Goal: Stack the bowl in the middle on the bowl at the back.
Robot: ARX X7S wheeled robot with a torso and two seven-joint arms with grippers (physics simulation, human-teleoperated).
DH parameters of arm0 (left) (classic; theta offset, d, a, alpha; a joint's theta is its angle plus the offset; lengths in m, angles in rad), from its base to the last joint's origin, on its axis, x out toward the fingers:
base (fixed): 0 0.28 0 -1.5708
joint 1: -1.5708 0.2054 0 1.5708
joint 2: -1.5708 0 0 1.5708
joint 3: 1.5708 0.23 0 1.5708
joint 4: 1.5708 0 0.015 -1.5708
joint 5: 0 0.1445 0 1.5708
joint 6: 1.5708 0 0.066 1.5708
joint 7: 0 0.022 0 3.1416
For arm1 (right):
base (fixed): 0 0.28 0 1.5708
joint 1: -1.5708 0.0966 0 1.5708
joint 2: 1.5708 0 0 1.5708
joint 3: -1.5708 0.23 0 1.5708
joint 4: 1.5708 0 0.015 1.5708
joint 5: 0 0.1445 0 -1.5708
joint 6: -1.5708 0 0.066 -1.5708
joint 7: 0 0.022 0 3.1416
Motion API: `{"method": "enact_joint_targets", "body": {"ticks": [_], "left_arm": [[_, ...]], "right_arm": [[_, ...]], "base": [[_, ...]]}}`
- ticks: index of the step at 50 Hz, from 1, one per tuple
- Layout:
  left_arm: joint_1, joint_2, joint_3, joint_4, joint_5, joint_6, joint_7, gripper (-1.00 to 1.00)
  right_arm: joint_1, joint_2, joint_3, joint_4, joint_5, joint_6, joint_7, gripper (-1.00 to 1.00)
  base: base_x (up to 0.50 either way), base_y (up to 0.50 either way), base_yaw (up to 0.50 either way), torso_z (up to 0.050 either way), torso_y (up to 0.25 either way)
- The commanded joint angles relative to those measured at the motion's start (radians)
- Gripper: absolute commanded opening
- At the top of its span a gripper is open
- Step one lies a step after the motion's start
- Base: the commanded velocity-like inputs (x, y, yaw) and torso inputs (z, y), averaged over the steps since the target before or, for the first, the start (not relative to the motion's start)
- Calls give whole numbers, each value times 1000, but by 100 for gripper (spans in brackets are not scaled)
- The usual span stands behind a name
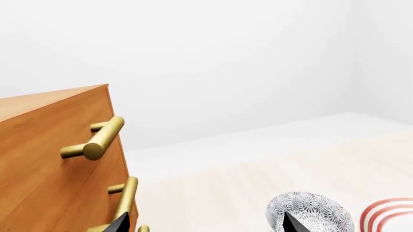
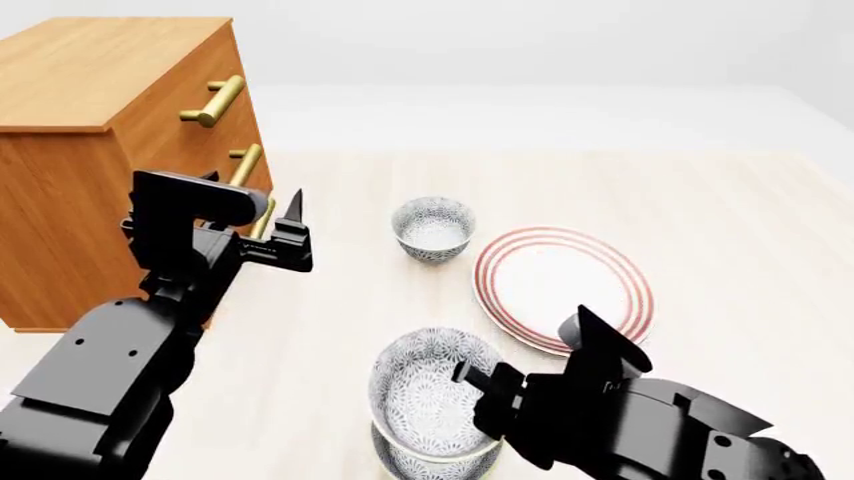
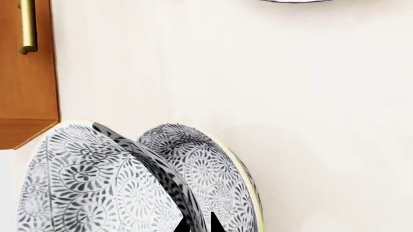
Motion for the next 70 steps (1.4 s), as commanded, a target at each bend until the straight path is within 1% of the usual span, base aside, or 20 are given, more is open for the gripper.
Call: {"method": "enact_joint_targets", "body": {"ticks": [1,67,68,70], "left_arm": [[2,-2,1,-5,-2,4,0,100],[2,-7,6,-23,-16,21,-7,100],[2,-7,5,-22,-17,20,-8,100],[2,-7,5,-21,-18,20,-8,100]], "right_arm": [[1,-1,-4,2,0,-6,-8,-100],[9,10,-61,36,-14,3,-35,-100],[10,10,-61,34,-13,3,-35,100],[12,10,-63,32,-12,4,-34,100]], "base": [[0,0,0,0,0],[0,0,0,0,0],[0,0,0,0,0],[0,0,0,0,0]]}}
